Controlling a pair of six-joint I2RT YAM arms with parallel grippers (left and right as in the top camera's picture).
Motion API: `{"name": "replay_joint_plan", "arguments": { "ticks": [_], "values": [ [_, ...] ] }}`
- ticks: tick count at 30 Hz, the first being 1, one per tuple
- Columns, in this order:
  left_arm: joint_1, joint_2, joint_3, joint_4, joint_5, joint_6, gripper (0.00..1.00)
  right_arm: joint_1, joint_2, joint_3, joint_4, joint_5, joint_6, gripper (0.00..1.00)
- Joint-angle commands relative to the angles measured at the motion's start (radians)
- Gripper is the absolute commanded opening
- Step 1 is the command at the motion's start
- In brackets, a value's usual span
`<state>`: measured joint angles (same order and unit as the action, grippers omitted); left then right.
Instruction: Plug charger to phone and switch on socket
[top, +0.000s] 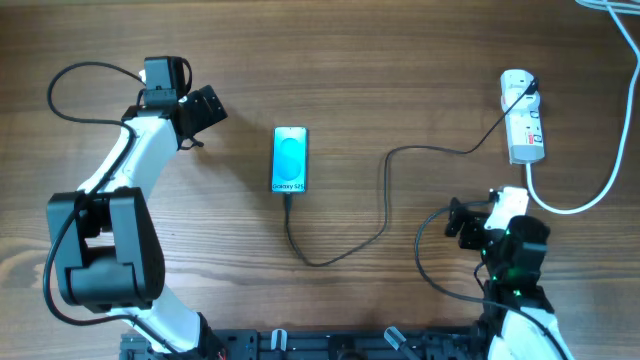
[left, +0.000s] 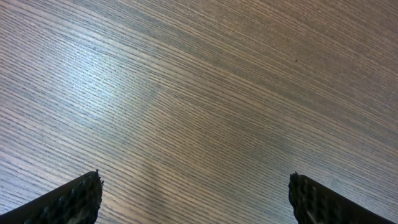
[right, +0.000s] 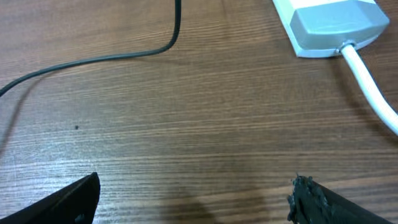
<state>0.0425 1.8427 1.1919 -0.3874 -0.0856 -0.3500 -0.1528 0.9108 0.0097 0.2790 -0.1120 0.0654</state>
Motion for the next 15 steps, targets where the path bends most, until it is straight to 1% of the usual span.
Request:
{"name": "replay_joint_plan", "arguments": {
  "ticks": [1,6,10,15],
  "values": [
    [0.003,-0.014,0.013,0.003,-0.013,0.002,1.0,0.006,-0.048,-0.005,-0.018,-0.013,-0.011,1.0],
    [0.003,-0.014,0.013,0.003,-0.013,0.002,1.0,0.006,-0.162,-0.005,-0.11,-0.012,-0.013,1.0],
    [0.003,-0.014,0.013,0.003,-0.013,0.002,1.0,0.006,-0.359,-0.005,-0.276,-0.011,-0.013,1.0],
    [0.003,-0.014,0.013,0.003,-0.013,0.002,1.0,0.006,-0.447,-0.005,-0.272,-0.019,-0.014,1.0]
  ]
}}
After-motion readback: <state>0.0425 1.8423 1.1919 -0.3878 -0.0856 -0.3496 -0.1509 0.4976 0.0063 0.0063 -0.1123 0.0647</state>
